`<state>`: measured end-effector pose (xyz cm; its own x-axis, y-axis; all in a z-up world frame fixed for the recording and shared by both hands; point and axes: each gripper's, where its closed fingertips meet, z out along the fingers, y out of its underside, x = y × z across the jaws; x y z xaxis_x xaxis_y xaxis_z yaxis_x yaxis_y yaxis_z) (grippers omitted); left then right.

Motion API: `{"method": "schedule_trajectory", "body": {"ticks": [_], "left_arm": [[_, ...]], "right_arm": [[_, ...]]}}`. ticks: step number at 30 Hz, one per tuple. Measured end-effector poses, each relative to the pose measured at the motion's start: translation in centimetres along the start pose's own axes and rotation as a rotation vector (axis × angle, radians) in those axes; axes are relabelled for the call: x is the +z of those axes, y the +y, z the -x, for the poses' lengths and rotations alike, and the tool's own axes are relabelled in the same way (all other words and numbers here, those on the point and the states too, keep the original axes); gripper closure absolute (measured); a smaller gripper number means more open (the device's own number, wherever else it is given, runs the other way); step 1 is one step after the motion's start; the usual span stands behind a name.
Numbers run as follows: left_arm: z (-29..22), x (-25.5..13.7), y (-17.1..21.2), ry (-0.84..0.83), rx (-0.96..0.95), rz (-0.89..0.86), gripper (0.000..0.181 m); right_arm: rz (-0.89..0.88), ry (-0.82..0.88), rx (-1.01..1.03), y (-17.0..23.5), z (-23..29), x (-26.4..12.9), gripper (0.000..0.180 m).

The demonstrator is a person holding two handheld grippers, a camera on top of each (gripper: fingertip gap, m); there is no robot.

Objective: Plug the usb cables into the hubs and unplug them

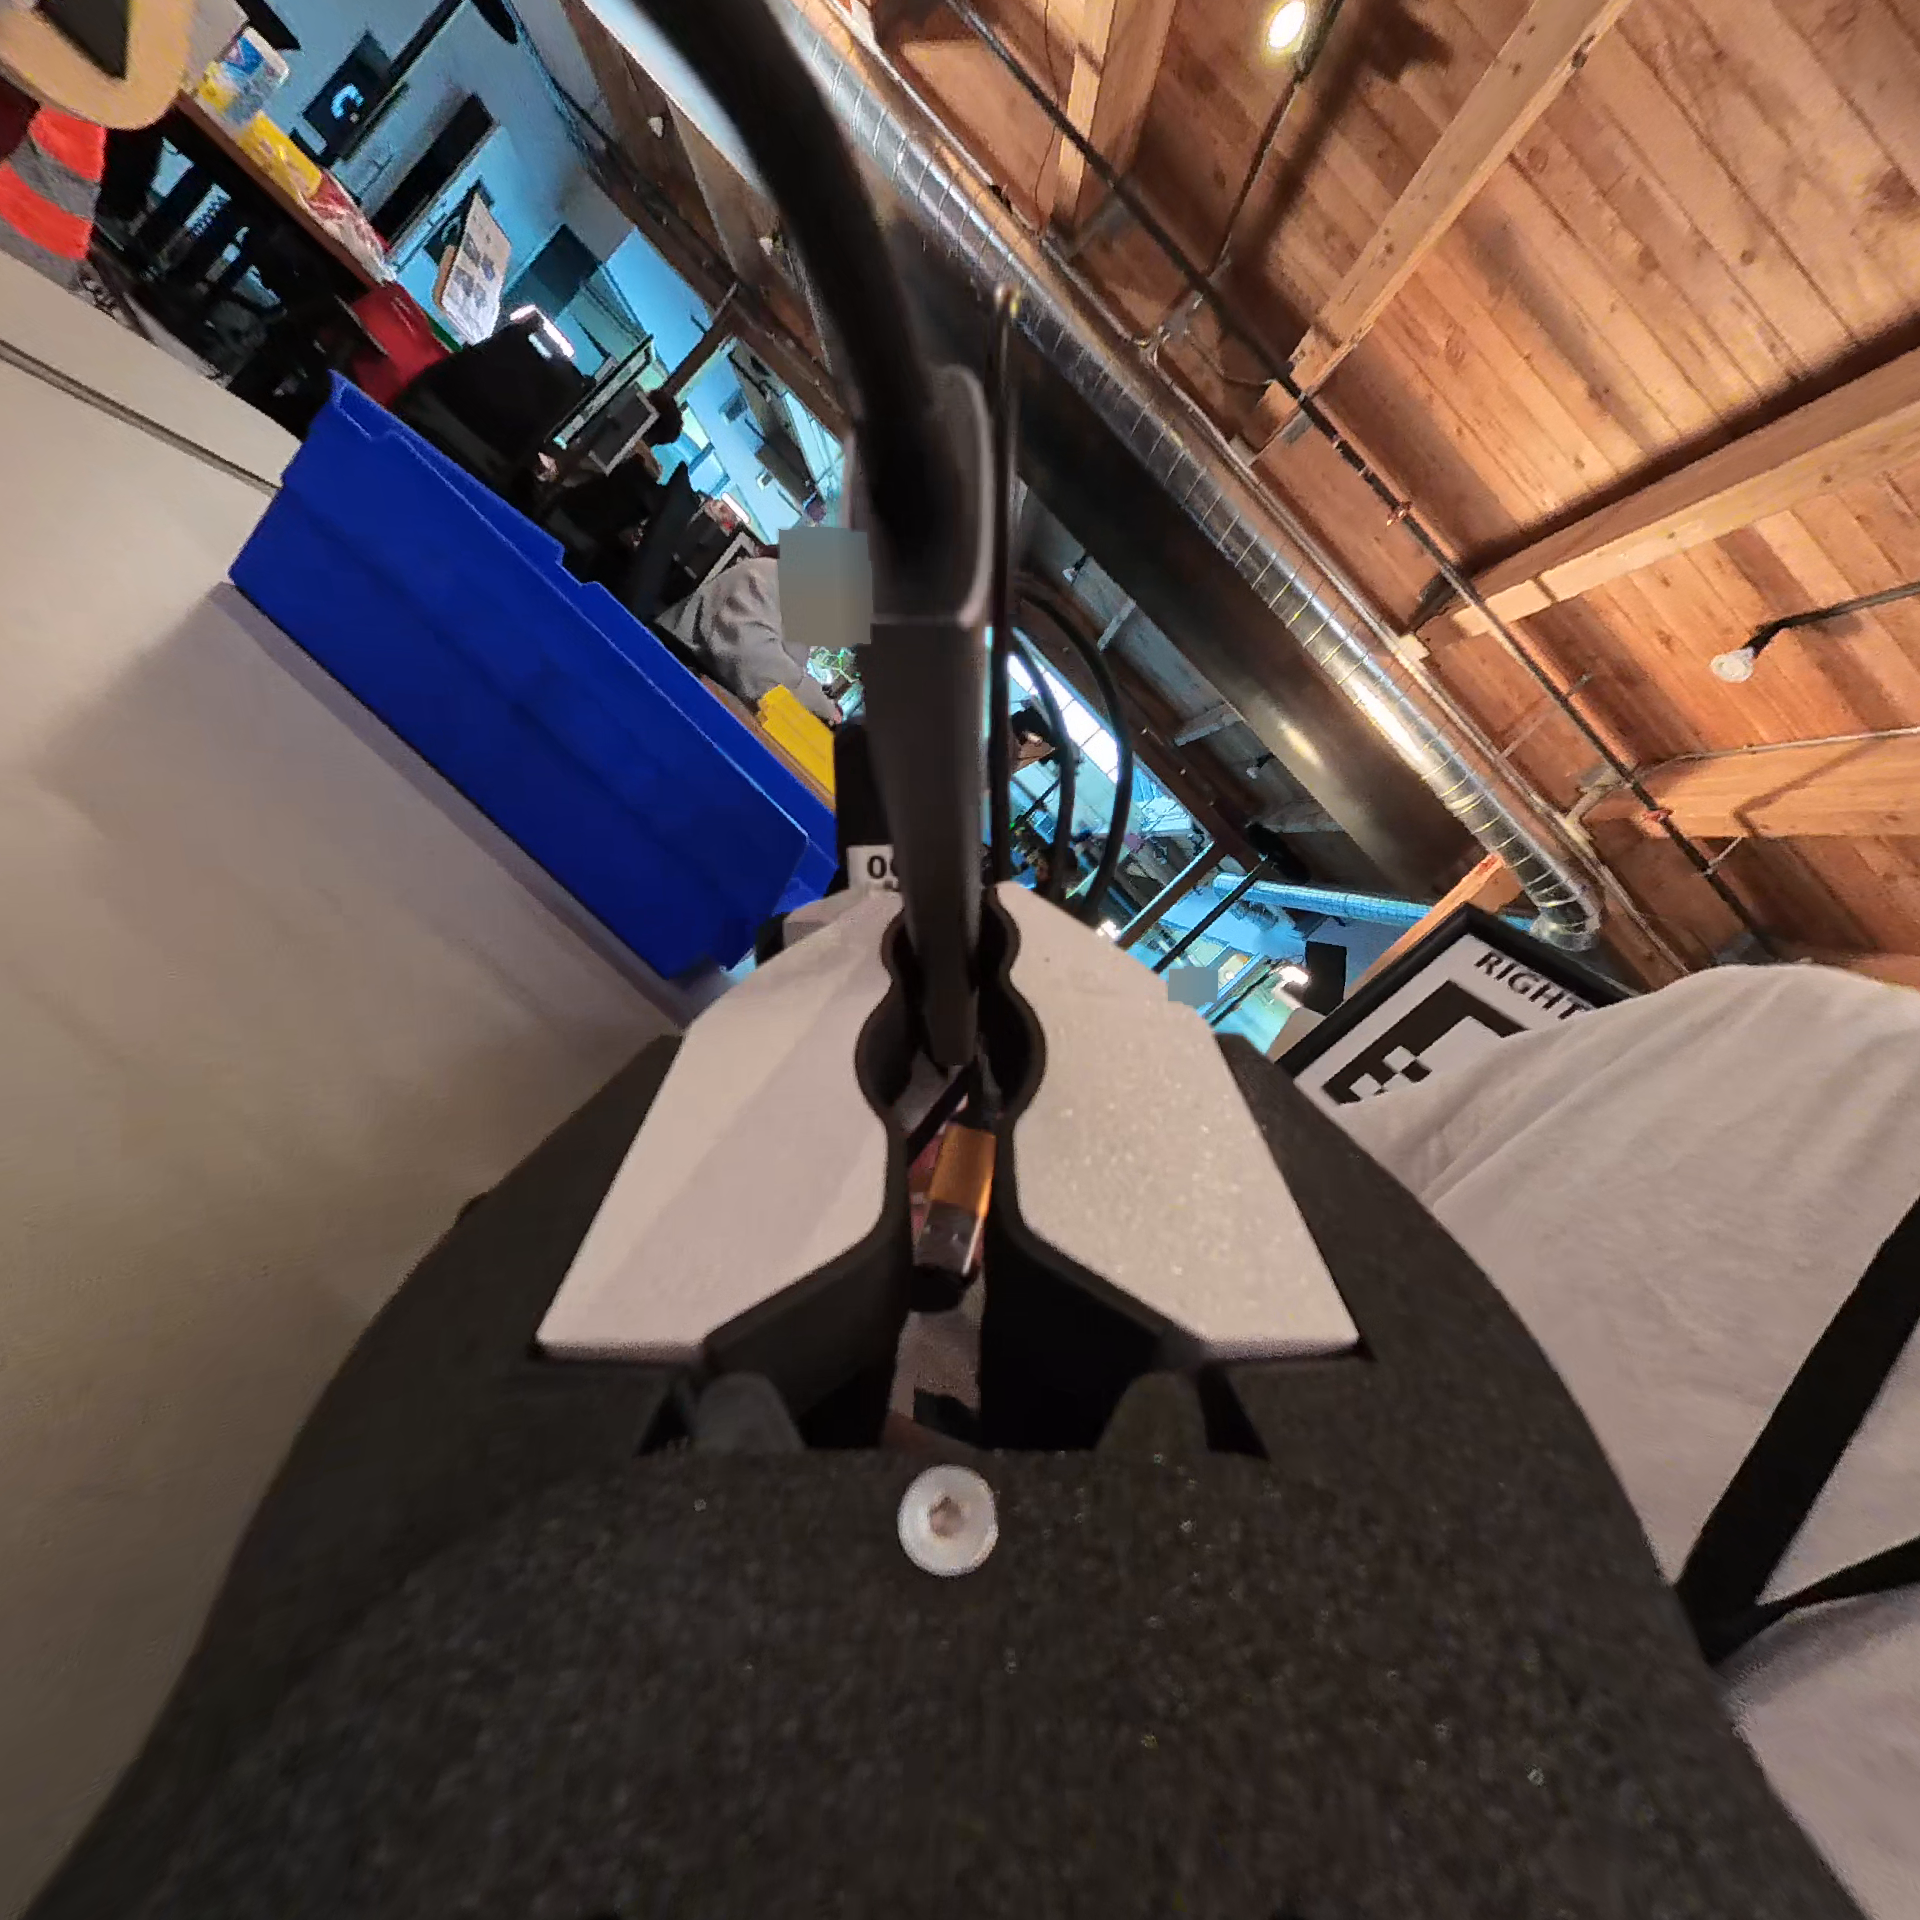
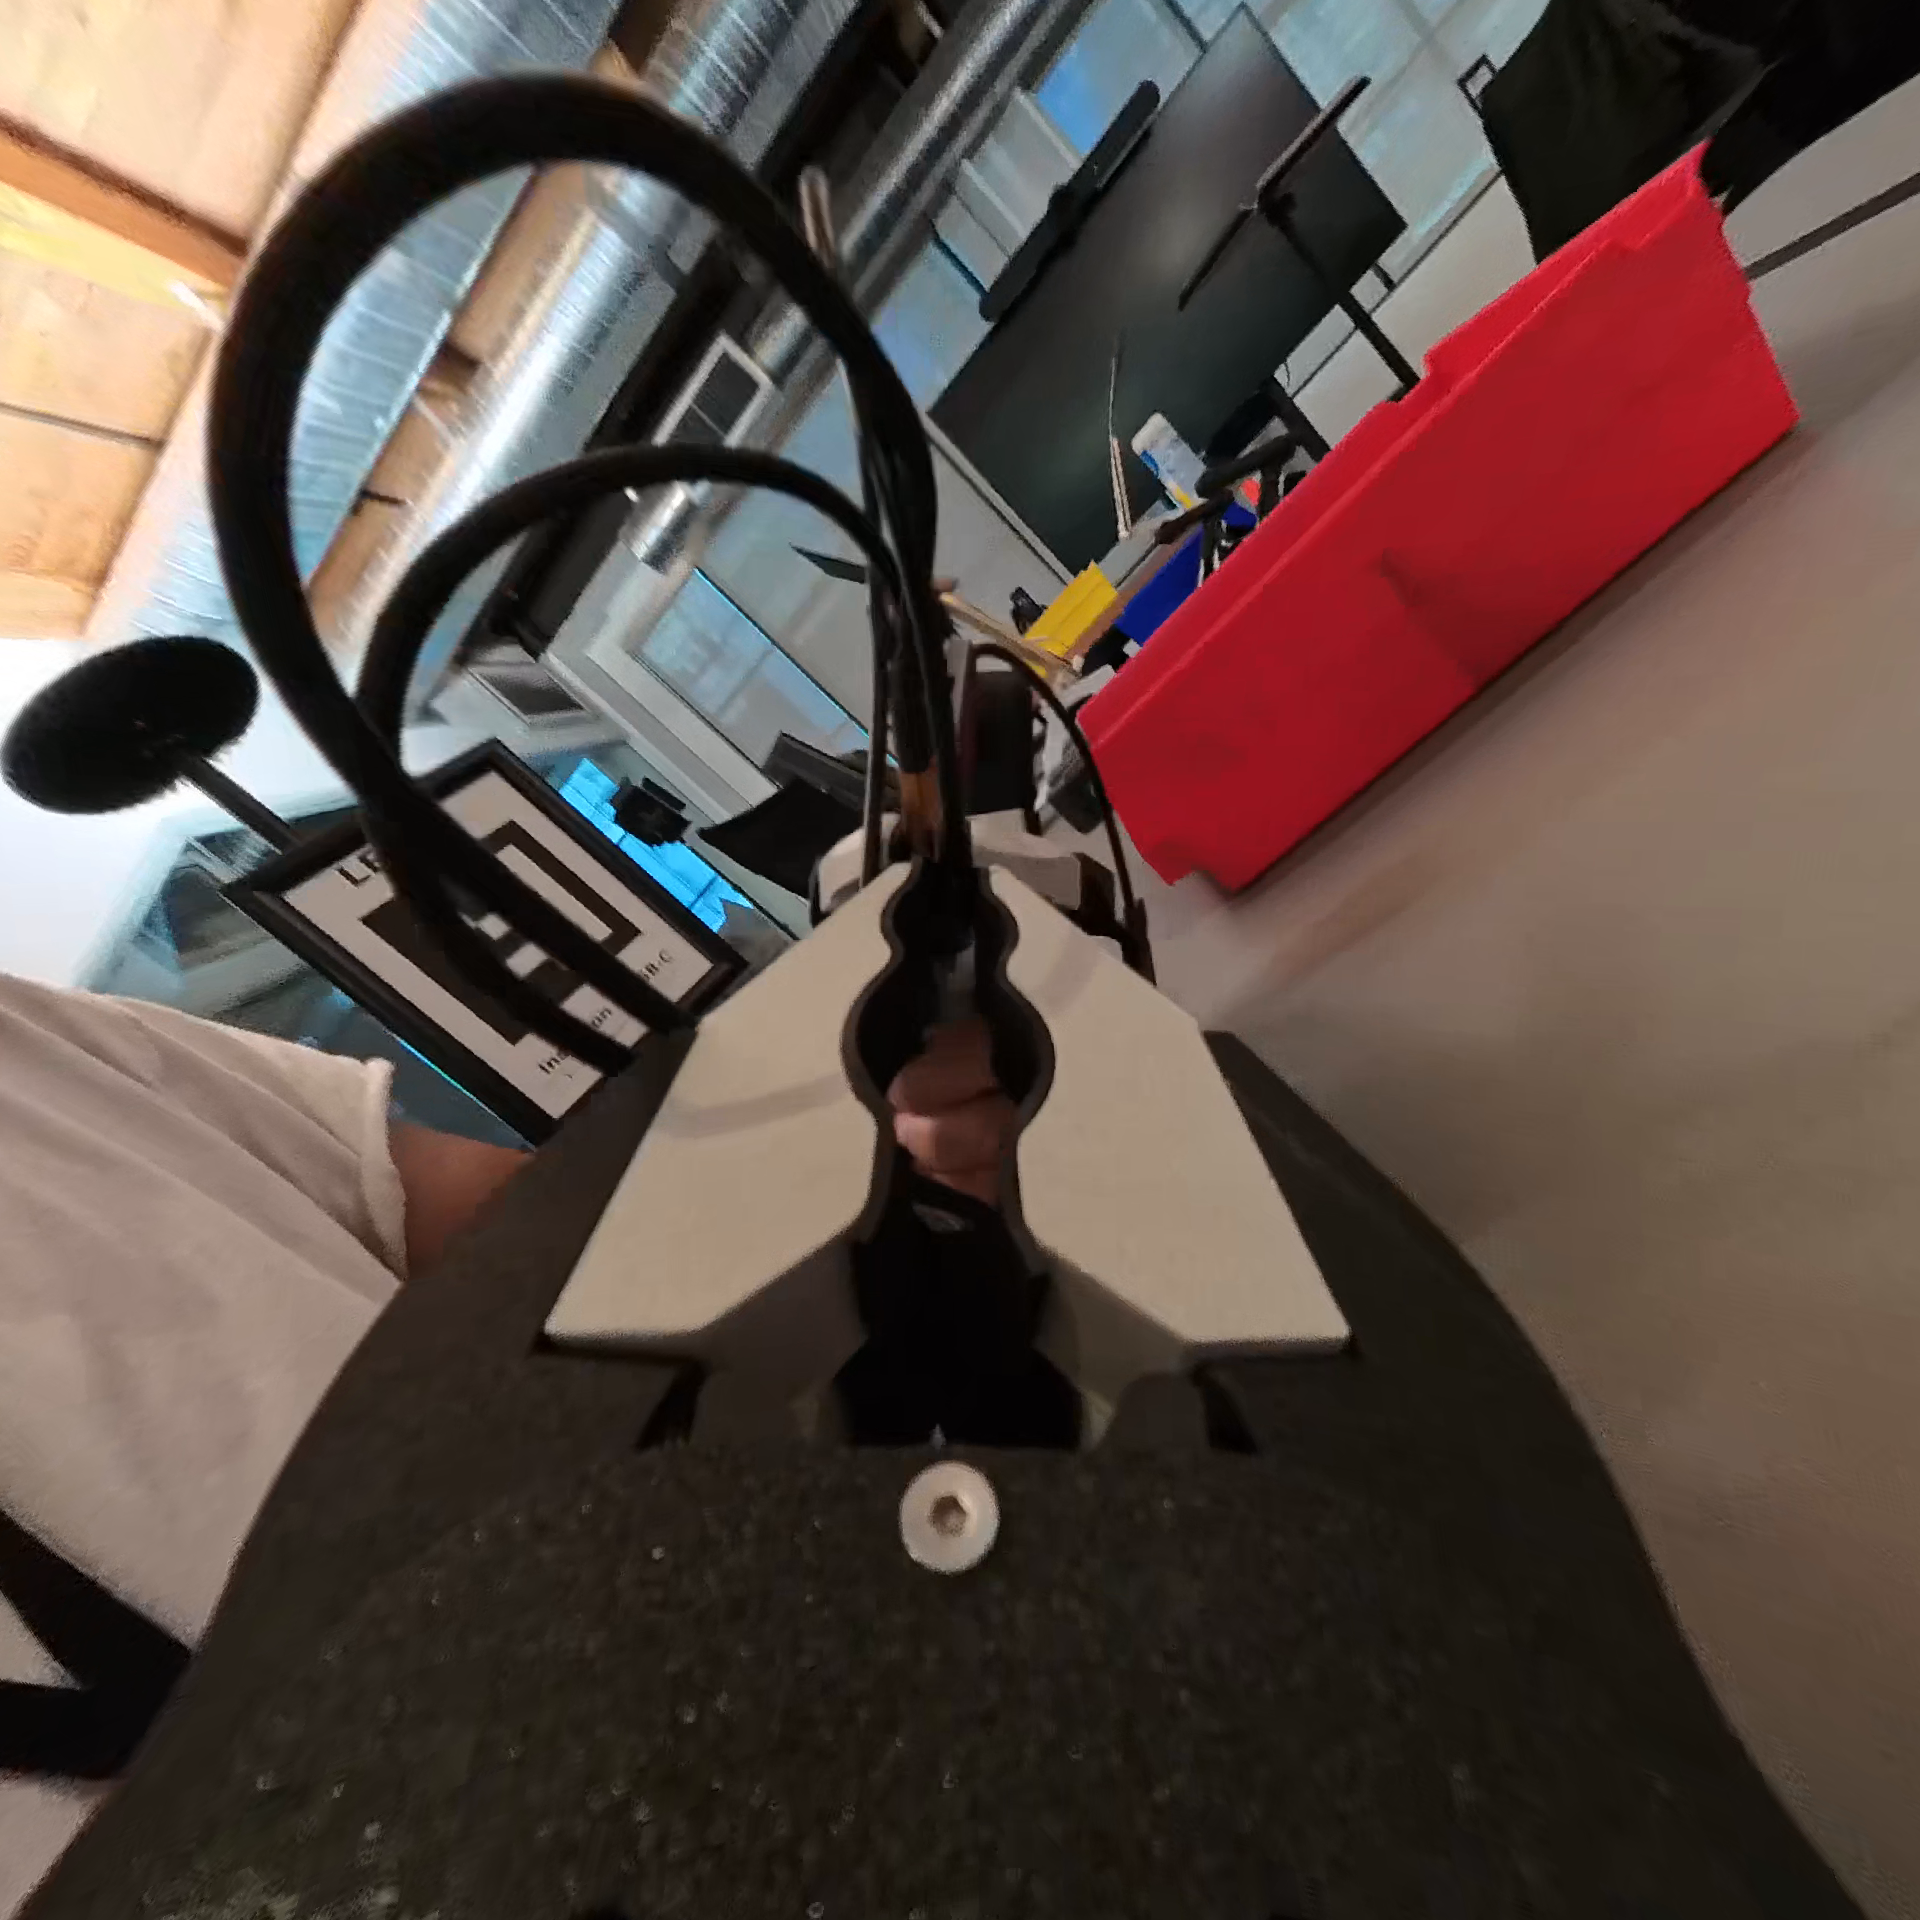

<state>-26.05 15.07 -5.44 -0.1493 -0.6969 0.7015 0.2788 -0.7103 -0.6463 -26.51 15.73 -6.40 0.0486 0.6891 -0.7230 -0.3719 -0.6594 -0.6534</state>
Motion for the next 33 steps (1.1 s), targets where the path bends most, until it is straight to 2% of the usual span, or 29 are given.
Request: {"method": "schedule_trajectory", "body": {"ticks": [5,21,25,28,31,33], "left_arm": [[-0.3,-0.4,-0.5,0.005,0.034,-0.013,0.171],[0.2,-0.1,0.0,-0.007,0.017,-0.012,0.171],[0.7,-0.1,-0.1,-0.035,0.014,-0.043,0.171],[0.9,0.0,-0.3,-0.033,-0.014,-0.068,0.171],[0.8,0.0,-0.2,-0.022,0.0,-0.019,0.171],[0.4,0.0,-0.1,0.002,0.004,0.027,0.171]], "right_arm": [[-0.044,-0.021,-0.023,-1.2,0.8,-0.2,0.175],[-0.038,-0.01,-0.001,-0.9,0.4,0.1,0.175],[-0.02,0.047,-0.065,-0.5,-0.1,0.2,0.175],[-0.054,0.03,-0.012,-0.6,-0.3,0.1,0.175],[0.018,0.025,-0.049,-0.6,-0.1,-0.1,0.174],[0.074,0.015,-0.088,-0.9,0.3,-0.4,0.166]]}}
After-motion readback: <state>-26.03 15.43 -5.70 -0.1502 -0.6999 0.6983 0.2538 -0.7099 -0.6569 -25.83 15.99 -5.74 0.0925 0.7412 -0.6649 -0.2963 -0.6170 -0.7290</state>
